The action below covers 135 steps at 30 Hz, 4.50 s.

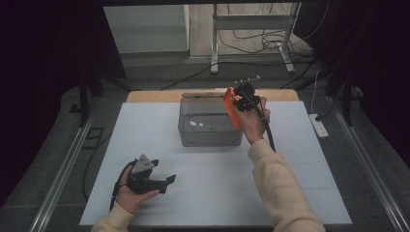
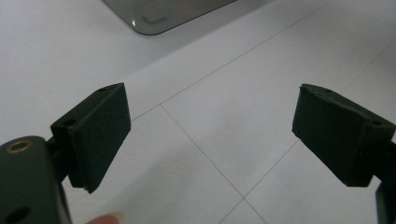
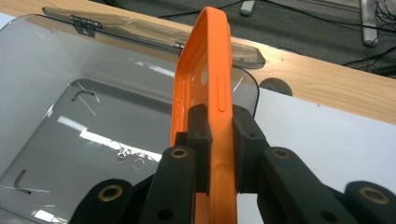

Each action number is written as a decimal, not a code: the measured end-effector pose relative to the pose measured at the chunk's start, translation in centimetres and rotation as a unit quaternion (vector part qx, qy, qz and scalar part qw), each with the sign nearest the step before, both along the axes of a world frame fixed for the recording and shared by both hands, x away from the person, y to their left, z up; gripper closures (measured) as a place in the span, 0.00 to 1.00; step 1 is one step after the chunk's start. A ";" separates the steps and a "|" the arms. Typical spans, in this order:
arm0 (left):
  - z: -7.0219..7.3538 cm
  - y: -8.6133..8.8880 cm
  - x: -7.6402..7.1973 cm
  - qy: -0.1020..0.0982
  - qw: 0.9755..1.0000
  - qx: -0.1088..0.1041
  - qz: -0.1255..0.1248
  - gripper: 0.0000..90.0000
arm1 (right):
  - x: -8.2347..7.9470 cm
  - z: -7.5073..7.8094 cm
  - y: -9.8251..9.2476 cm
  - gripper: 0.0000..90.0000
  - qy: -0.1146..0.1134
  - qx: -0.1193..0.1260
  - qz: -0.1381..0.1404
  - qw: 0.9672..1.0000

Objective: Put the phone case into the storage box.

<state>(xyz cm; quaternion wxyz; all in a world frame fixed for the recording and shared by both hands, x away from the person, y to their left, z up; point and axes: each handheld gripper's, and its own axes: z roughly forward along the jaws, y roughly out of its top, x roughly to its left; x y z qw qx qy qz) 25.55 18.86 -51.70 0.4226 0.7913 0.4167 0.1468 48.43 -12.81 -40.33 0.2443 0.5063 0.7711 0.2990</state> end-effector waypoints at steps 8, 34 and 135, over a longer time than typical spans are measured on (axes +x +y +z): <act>0.0 0.0 0.0 0.000 1.000 0.001 0.000 0.13 | 0.1 -0.6 0.3 0.88 0.002 -0.005 0.000 1.000; 0.0 0.0 0.0 0.000 1.000 0.001 -0.001 0.13 | 0.4 -2.3 0.6 0.88 0.006 -0.013 -0.005 1.000; 0.1 -0.1 0.0 0.000 1.000 0.000 -0.001 0.13 | 0.7 -5.3 1.1 0.88 0.033 -0.042 -0.009 0.999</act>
